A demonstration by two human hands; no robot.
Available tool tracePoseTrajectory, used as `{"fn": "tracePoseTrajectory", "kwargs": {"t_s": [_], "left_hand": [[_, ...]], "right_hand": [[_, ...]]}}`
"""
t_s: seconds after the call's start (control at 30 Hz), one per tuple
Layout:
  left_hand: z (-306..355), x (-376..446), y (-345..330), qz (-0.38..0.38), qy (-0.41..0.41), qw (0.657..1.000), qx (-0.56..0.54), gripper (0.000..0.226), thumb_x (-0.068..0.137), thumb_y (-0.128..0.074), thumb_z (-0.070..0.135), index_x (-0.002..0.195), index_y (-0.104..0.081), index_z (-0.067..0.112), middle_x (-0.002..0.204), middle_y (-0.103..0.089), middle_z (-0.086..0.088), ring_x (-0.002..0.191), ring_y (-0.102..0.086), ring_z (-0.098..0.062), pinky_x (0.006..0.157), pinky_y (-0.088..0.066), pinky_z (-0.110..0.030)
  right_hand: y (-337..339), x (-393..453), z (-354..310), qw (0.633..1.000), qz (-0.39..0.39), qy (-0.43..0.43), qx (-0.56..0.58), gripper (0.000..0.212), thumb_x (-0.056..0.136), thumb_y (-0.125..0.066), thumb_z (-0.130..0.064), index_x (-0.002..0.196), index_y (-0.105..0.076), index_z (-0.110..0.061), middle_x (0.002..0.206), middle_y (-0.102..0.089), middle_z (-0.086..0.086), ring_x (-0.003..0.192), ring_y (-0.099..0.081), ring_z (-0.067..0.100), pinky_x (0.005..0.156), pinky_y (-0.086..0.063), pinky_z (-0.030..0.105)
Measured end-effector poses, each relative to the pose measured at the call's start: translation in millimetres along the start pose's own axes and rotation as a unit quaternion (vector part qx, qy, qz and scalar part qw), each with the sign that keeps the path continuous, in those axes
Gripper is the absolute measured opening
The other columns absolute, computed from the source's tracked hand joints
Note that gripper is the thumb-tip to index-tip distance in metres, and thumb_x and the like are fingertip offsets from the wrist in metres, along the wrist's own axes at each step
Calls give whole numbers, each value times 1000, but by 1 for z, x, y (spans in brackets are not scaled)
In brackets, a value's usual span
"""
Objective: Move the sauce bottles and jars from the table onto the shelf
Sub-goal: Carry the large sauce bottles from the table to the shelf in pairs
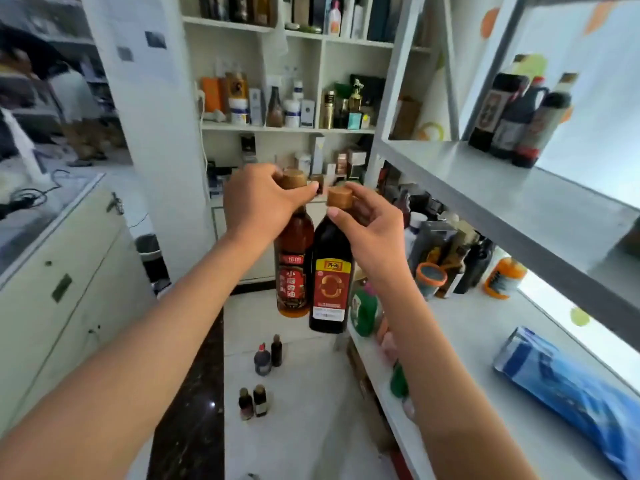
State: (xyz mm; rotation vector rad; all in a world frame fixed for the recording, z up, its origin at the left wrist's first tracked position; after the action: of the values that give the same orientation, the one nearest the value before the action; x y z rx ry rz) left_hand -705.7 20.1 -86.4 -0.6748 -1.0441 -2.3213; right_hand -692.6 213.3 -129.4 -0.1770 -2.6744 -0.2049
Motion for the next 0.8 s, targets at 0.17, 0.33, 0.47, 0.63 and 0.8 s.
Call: {"fn": "tracePoseTrajectory", "kwargs": {"t_s": [0.17,0.33,0.47,0.63,0.8], "left_hand": [[25,78,-43,-22,-53,995,-83,50,65,-71,67,67,-69,17,63,-66,2,58,-63,-16,56,-55,-37],[59,152,-83,-44,-103,983,-147,47,65,-72,66,60,-59,21,60,-61,3,57,-59,-15,53,-50,-32],[89,197,-127,-78,-136,964,-214,45,65,-72,65,64,-59,22,59,-57,8,56,-55,-9,49,-42,-26],[136,224,-175,-112,-156,940,-283,45,64,-75,65,67,-60,23,60,-54,11,55,-52,-7,47,-33,-24],[188,232,-226,-181,-180,904,-342,49,65,-76,65,84,-72,19,78,-70,5,72,-66,-10,68,-58,-36]], "right_hand": [[19,62,-9,996,82,14,-31,38,86,-74,-10,122,-64,-14,105,-73,-6,100,-69,4,94,-55,28],[38,125,-22,983,167,39,-71,43,84,-76,-16,125,-63,-15,106,-74,-3,101,-70,9,93,-56,34],[58,163,-31,966,228,58,-104,28,85,-74,-12,109,-67,-26,96,-74,-11,95,-70,5,87,-56,25],[102,195,-35,941,304,52,-142,40,84,-75,-12,123,-64,-16,97,-74,-10,94,-70,5,89,-56,27],[158,217,-39,919,357,59,-155,35,82,-76,-7,114,-68,-16,97,-76,-2,90,-72,12,89,-58,40]]}}
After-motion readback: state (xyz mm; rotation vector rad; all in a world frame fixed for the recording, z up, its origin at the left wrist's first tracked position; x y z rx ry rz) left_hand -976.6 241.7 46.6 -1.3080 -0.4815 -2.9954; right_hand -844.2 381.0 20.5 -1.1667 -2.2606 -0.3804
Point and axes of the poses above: each hand's wrist, its own x-axis towards the middle knuckle, its own y-axis out of the back of the hand, z = x × y, the point moved 9 cm from there along x, towards the middle knuckle
